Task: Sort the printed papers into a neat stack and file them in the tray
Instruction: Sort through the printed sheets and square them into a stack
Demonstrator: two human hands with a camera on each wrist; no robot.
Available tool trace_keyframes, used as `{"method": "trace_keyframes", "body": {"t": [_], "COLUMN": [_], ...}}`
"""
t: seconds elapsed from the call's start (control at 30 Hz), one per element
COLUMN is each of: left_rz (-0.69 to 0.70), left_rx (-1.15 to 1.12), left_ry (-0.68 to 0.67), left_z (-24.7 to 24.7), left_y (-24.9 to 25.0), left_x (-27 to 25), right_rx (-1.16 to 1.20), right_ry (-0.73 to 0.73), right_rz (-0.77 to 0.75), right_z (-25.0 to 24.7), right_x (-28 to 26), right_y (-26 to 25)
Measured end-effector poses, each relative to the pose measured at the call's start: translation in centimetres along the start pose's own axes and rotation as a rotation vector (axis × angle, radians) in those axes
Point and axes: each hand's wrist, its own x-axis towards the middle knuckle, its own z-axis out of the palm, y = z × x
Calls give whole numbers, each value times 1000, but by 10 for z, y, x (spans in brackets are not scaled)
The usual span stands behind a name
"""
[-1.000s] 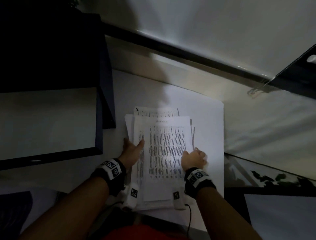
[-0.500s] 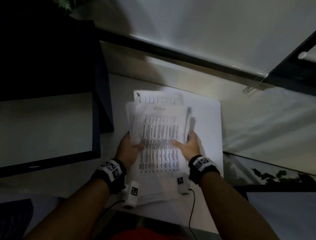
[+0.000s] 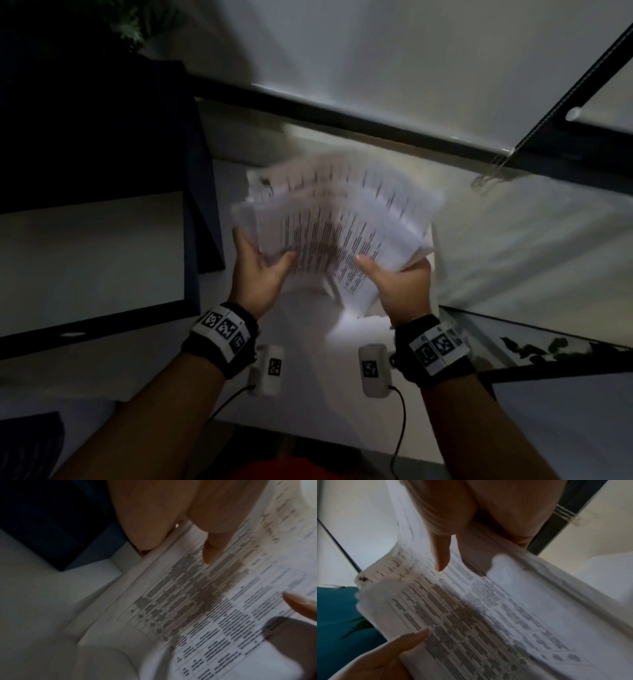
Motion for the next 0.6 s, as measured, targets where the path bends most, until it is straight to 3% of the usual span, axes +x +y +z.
{"method": "trace_keyframes", "body": {"t": [0.1, 0.23, 0.43, 0.6], "left_rz": [-89, -89, -45, -58], "left_rx": [12, -45, -101, -52], "left_ry": [-71, -53, 14, -24], "left_z": [-3, -2, 2, -2], "left_y": [-10, -5, 2, -3], "left_x": [-2, 6, 10, 11], "right_rx": [-41, -8, 245, 213], "right_ry": [23, 35, 194, 333], "right_rz": [7, -17, -74, -87], "right_z": [-9, -12, -7, 7], "right_x": [2, 6, 18, 28], "right_y": [6, -6, -60, -81]}}
